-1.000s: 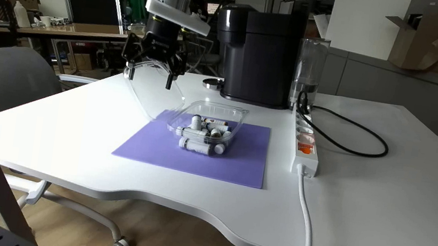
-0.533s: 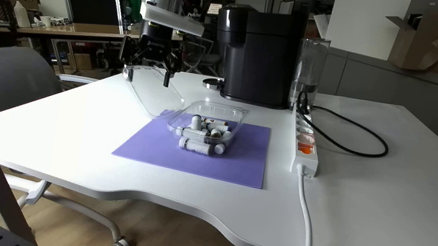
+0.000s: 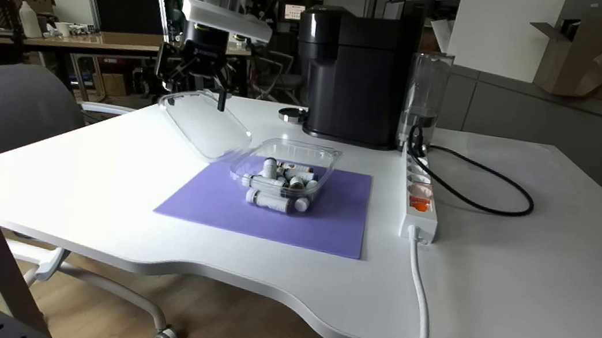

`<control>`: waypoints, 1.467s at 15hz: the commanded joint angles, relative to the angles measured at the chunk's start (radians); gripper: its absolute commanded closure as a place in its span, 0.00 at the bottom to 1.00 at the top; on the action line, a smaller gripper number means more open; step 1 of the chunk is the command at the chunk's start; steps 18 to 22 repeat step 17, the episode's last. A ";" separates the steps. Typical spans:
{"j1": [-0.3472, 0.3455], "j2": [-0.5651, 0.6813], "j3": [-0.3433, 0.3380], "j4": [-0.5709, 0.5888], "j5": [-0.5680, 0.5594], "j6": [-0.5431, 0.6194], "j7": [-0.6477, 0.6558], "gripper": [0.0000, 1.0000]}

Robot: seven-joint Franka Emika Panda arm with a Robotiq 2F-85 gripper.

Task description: Open the container

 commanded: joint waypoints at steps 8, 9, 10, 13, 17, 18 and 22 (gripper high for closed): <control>0.035 -0.089 0.012 -0.060 0.077 -0.018 0.103 0.00; 0.041 -0.093 0.005 -0.067 0.071 0.016 0.134 0.00; 0.046 -0.099 -0.002 -0.081 0.063 0.067 0.167 0.00; 0.029 -0.058 0.017 -0.044 0.069 0.051 0.126 0.00; 0.030 -0.064 0.013 -0.051 0.069 0.055 0.133 0.00; 0.030 -0.064 0.013 -0.051 0.069 0.055 0.133 0.00; 0.030 -0.064 0.013 -0.051 0.069 0.055 0.133 0.00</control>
